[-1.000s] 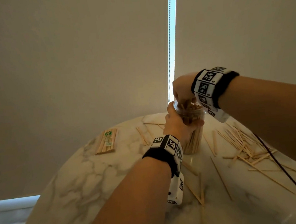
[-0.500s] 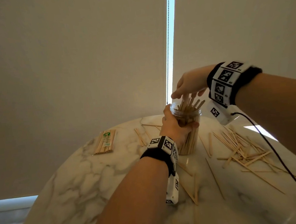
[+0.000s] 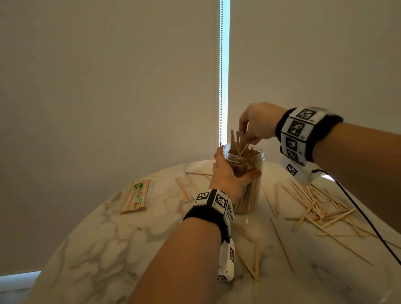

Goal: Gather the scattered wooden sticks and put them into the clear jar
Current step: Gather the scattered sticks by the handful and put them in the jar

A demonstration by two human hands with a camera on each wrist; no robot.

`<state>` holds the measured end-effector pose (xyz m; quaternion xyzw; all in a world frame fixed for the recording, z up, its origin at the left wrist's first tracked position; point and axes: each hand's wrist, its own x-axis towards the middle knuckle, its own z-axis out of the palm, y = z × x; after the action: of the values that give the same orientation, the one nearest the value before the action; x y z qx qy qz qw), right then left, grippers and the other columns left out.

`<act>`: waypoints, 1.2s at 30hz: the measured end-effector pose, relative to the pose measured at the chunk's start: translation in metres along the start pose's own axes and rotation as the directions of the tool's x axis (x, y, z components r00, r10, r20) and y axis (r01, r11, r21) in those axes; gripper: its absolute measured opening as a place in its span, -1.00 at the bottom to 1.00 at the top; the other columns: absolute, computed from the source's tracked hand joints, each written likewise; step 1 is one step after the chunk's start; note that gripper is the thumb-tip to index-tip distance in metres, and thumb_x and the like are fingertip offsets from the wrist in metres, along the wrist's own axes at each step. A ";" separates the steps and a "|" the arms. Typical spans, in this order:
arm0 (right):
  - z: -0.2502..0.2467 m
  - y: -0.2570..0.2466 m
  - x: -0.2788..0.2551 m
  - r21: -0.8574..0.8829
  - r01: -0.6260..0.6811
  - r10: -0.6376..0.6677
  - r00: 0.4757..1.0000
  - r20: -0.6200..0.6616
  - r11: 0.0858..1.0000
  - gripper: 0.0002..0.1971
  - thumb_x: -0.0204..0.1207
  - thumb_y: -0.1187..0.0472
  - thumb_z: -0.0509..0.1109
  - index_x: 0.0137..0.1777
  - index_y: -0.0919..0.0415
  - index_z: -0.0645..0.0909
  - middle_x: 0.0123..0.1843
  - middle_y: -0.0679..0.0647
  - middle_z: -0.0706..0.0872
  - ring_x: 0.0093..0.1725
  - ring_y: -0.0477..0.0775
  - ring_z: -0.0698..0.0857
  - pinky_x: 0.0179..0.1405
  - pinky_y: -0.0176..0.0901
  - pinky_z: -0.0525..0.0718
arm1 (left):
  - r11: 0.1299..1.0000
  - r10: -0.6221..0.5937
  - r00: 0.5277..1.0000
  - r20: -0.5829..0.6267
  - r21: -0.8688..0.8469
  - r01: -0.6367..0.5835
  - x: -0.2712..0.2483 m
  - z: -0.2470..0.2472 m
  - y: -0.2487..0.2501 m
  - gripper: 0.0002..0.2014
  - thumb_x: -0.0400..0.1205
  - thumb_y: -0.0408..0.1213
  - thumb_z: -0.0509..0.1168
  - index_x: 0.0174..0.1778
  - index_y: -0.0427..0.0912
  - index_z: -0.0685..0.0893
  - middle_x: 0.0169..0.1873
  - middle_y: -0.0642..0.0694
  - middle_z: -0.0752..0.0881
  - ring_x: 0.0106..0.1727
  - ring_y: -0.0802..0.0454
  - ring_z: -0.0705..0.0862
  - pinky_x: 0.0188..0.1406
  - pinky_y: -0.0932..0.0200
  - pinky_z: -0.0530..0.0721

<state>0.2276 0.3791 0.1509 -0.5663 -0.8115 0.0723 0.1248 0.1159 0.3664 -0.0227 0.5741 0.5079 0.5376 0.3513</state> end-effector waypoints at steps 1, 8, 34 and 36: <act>0.003 -0.001 0.002 -0.024 0.013 -0.013 1.000 0.025 1.000 -0.92 0.43 0.25 0.63 -0.10 0.16 0.82 -0.36 -0.12 0.83 -0.40 -0.24 0.79 -0.27 -0.32 0.72 | 1.000 -0.002 1.000 0.001 -0.006 0.002 0.000 0.000 -0.001 0.17 0.09 0.28 0.65 0.57 0.41 0.12 0.41 -0.01 0.56 0.40 -0.07 0.61 0.42 -0.21 0.61; 0.010 -0.011 0.007 -0.019 0.034 -0.033 0.998 0.059 0.999 -0.89 0.46 0.17 0.63 -0.06 0.15 0.83 -0.20 -0.02 0.87 -0.15 -0.06 0.86 0.01 -0.13 0.82 | 1.000 -0.004 1.000 0.004 -0.016 0.004 0.003 0.000 -0.004 0.19 0.06 0.29 0.66 0.56 0.45 0.10 0.44 -0.01 0.54 0.43 -0.08 0.59 0.42 -0.25 0.60; 0.032 -0.001 0.002 -0.183 0.083 -0.085 0.996 -0.008 0.980 -0.93 0.56 0.10 0.50 -0.11 0.06 0.77 -0.05 -0.02 0.79 -0.05 0.00 0.70 -0.14 -0.20 0.58 | 0.999 0.017 0.999 -0.030 -0.035 -0.018 0.006 0.003 -0.011 0.20 0.05 0.28 0.66 0.57 0.39 0.12 0.42 -0.05 0.55 0.39 -0.11 0.62 0.34 -0.22 0.67; 0.036 -0.004 0.000 -0.277 0.125 -0.136 0.990 -0.023 0.953 -0.92 0.58 0.15 0.46 -0.13 0.02 0.76 -0.04 -0.04 0.77 -0.04 0.00 0.67 -0.09 -0.20 0.55 | 0.999 0.015 1.000 -0.019 -0.028 -0.016 0.006 0.003 -0.010 0.21 0.05 0.28 0.65 0.58 0.40 0.09 0.45 -0.06 0.52 0.42 -0.12 0.60 0.36 -0.23 0.65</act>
<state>0.2137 0.3782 0.1176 -0.5247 -0.8465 -0.0615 0.0665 0.1160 0.3745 -0.0311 0.5680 0.4989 0.5528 0.3505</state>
